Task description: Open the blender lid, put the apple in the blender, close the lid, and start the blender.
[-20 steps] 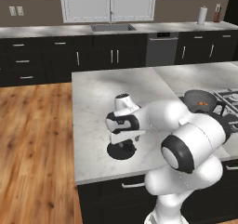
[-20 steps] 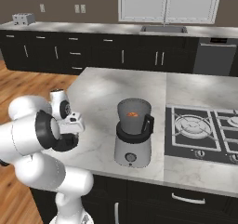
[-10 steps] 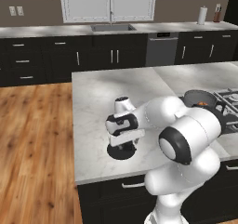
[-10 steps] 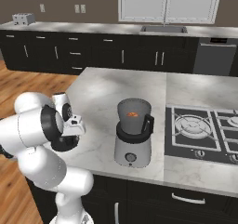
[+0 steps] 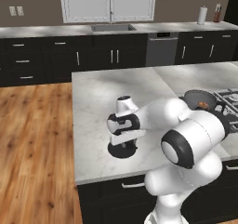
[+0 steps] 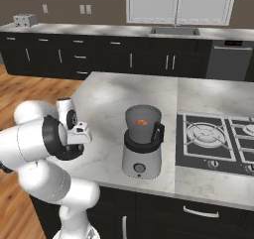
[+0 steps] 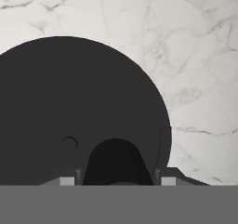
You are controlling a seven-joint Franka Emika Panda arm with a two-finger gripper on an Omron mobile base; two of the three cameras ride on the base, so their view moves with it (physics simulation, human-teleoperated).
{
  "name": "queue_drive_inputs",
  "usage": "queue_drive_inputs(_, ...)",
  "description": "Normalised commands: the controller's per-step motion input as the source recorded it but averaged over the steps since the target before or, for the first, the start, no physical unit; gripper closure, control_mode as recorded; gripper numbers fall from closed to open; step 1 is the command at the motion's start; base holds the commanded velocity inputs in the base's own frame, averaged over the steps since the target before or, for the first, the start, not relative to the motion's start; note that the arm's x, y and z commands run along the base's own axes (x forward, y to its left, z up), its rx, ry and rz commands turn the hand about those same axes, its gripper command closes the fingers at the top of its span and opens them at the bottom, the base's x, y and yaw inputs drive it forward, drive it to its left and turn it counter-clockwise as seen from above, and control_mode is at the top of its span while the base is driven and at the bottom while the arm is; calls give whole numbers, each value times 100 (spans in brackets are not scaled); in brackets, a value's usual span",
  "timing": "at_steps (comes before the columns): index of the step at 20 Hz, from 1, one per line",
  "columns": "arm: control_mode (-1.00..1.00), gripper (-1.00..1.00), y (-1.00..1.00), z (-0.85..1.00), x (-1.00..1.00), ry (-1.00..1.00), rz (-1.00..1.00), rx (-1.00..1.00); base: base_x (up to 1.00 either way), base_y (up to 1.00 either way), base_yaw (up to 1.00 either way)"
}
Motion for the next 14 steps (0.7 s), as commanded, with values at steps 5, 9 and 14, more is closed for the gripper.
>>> queue_drive_inputs(5,-100,100,-13,33,-29,-13,0,2,0,0,0)
queue_drive_inputs(9,-100,100,-22,44,-22,-9,-11,4,0,0,0)
queue_drive_inputs(14,-100,100,-40,100,-34,-23,-21,2,0,0,0)
